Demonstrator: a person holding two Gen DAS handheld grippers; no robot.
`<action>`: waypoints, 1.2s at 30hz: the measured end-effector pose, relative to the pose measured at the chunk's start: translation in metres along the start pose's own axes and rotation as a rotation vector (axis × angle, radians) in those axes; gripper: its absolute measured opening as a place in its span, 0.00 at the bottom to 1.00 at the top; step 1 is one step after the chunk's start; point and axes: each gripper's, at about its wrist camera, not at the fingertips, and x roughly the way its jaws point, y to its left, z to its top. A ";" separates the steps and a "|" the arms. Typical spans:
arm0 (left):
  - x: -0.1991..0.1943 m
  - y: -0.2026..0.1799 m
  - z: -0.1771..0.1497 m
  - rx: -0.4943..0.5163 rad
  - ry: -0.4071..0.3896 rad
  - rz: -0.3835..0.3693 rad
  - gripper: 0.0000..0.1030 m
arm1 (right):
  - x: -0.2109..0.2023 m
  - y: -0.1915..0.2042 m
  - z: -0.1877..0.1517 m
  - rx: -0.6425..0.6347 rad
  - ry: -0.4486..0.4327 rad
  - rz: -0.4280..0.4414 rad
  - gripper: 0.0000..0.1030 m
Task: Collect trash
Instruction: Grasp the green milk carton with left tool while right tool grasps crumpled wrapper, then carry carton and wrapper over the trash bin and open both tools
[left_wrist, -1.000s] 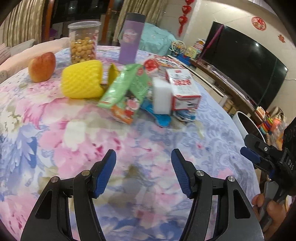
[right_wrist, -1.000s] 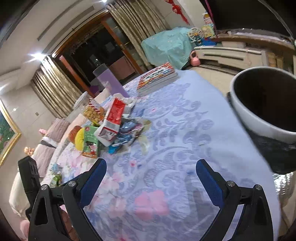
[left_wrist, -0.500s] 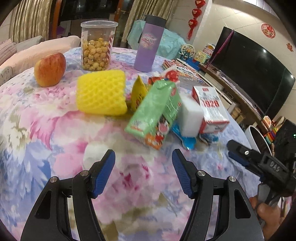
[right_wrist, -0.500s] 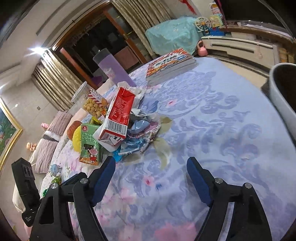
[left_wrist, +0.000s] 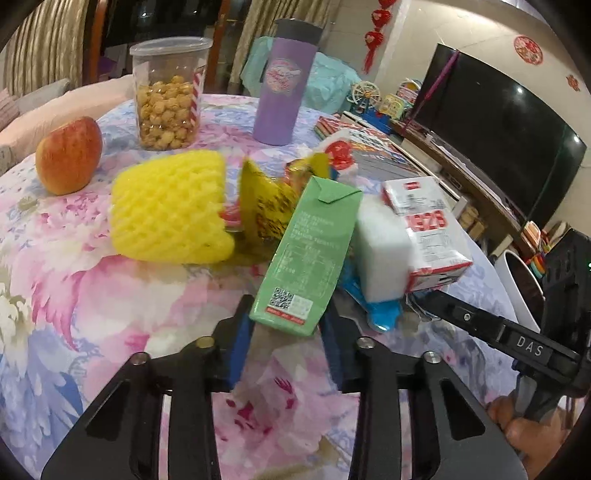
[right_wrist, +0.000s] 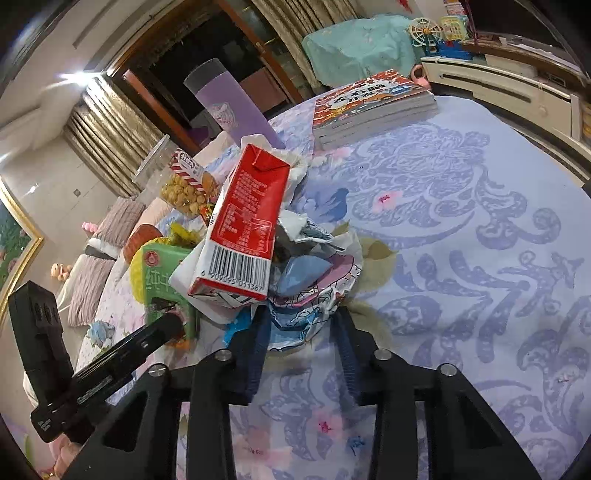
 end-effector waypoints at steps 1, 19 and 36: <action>-0.003 -0.002 -0.002 0.004 -0.002 0.000 0.31 | -0.004 0.000 -0.002 -0.002 -0.005 -0.001 0.31; -0.052 -0.060 -0.040 0.053 -0.016 -0.113 0.29 | -0.100 -0.037 -0.033 0.004 -0.131 -0.102 0.21; -0.055 -0.146 -0.051 0.196 0.014 -0.229 0.29 | -0.157 -0.070 -0.052 0.065 -0.216 -0.152 0.21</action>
